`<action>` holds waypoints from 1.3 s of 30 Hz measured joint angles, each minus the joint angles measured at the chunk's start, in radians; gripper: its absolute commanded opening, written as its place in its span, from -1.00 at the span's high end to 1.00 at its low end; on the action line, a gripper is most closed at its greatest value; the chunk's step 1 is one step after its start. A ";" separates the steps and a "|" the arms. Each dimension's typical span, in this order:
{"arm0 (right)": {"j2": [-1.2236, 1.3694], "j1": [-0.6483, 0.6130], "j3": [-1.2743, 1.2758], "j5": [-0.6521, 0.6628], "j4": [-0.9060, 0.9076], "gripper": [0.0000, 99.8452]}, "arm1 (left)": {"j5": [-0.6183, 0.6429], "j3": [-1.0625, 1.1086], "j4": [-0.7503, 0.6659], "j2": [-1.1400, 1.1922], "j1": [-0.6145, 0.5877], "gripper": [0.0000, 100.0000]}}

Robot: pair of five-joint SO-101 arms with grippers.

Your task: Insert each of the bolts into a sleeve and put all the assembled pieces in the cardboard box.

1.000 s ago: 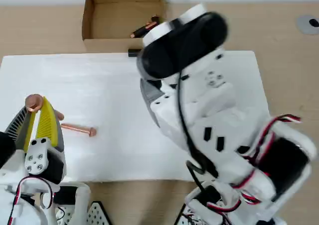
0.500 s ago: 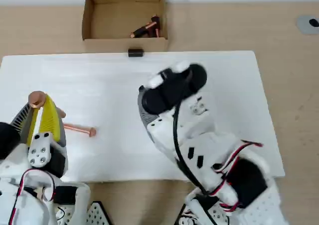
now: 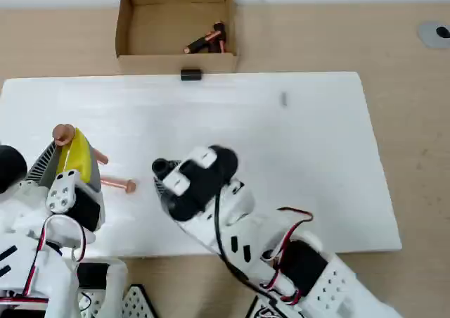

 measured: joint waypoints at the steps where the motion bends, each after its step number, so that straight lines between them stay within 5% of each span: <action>1: -0.014 0.000 0.031 0.014 -0.026 0.98 | 0.000 0.003 0.000 0.000 0.012 0.99; 11: -0.207 -0.005 0.311 0.031 -0.238 0.98 | 0.000 0.005 0.000 0.000 0.170 0.99; 23: -0.416 -0.005 0.482 0.031 -0.247 0.98 | 0.000 0.005 0.000 0.000 0.176 0.99; 32: -0.416 -0.005 0.489 0.031 -0.244 0.98 | 0.000 0.061 -0.014 0.000 0.404 0.99; 39: -0.416 -0.005 0.489 0.031 -0.244 0.98 | 0.000 0.118 -0.023 0.003 0.428 0.99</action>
